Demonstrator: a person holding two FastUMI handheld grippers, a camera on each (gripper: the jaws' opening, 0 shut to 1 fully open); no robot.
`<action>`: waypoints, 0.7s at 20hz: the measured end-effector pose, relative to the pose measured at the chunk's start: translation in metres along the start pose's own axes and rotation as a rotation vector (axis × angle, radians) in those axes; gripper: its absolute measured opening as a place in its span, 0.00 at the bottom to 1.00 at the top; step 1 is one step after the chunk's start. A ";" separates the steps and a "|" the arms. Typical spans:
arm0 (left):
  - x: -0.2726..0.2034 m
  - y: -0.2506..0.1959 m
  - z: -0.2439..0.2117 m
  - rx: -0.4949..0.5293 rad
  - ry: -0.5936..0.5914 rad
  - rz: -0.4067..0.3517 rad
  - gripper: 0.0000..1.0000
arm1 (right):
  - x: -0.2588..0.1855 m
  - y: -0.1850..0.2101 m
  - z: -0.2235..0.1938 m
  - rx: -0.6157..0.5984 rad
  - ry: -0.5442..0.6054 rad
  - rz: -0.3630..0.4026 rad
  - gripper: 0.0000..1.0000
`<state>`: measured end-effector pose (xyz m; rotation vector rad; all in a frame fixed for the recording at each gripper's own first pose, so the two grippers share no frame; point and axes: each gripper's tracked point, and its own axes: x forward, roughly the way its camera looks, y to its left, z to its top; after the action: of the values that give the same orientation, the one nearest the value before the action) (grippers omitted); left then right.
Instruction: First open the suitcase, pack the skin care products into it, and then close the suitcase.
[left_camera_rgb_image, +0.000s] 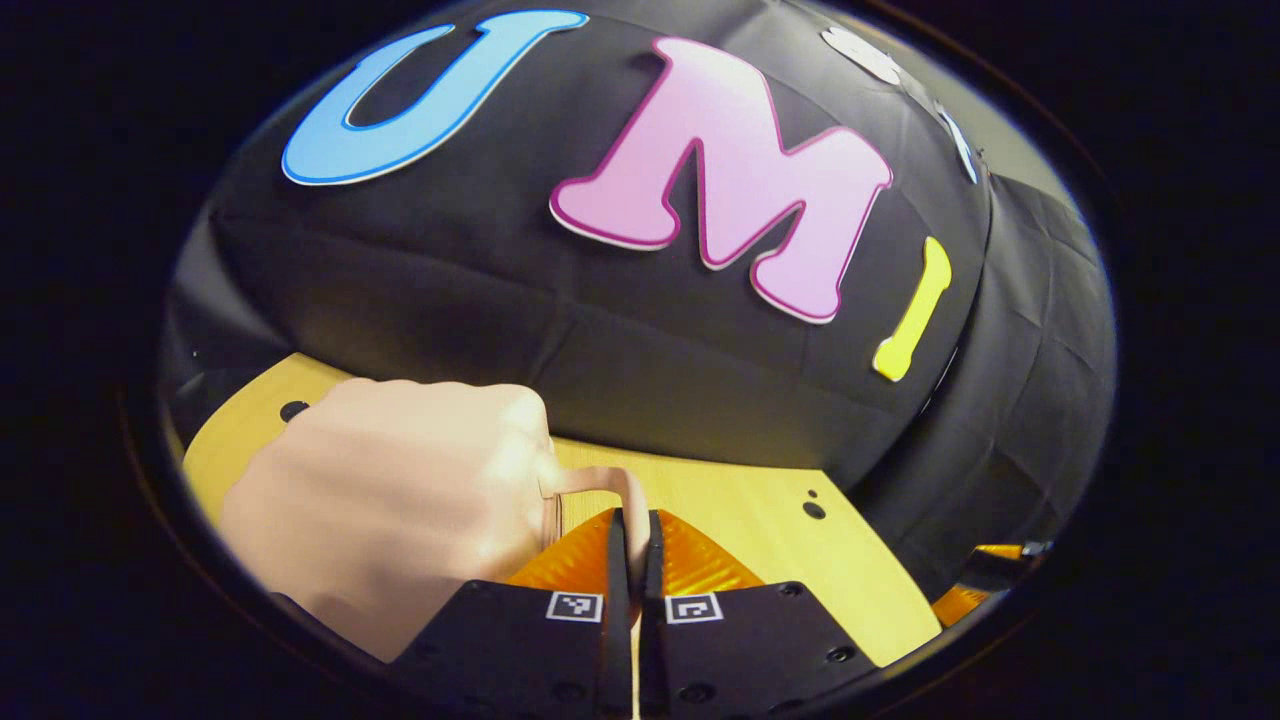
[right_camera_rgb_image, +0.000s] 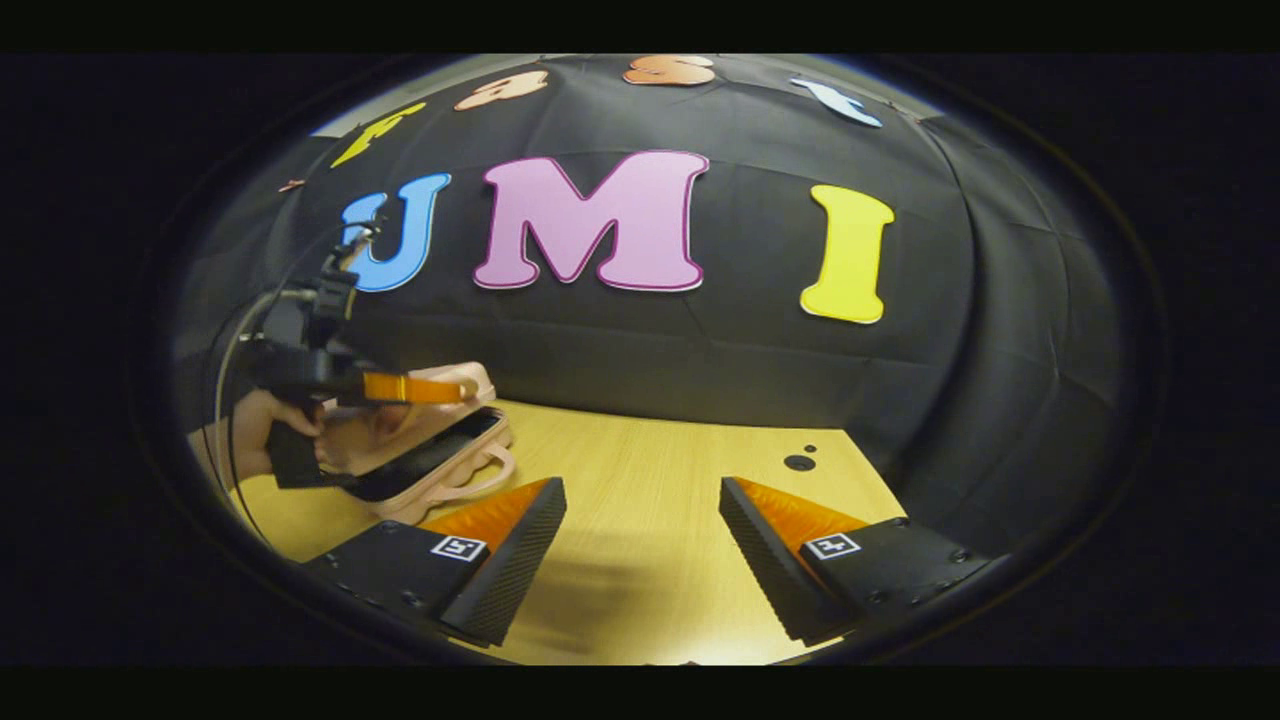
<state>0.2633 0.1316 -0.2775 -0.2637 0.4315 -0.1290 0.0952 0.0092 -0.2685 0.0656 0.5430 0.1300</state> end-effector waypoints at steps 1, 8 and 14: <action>0.010 -0.003 -0.012 0.061 0.017 0.026 0.08 | 0.000 -0.004 -0.001 -0.007 -0.003 -0.003 0.99; -0.033 -0.038 0.017 -0.027 -0.093 -0.015 0.65 | -0.030 0.001 0.020 0.015 -0.040 -0.046 0.99; -0.211 -0.037 0.120 0.144 -0.296 0.076 0.95 | -0.100 0.039 0.091 0.038 -0.147 -0.078 0.99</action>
<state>0.1226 0.1612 -0.0790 -0.1220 0.1371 -0.0452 0.0533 0.0308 -0.1359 0.0899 0.4009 0.0388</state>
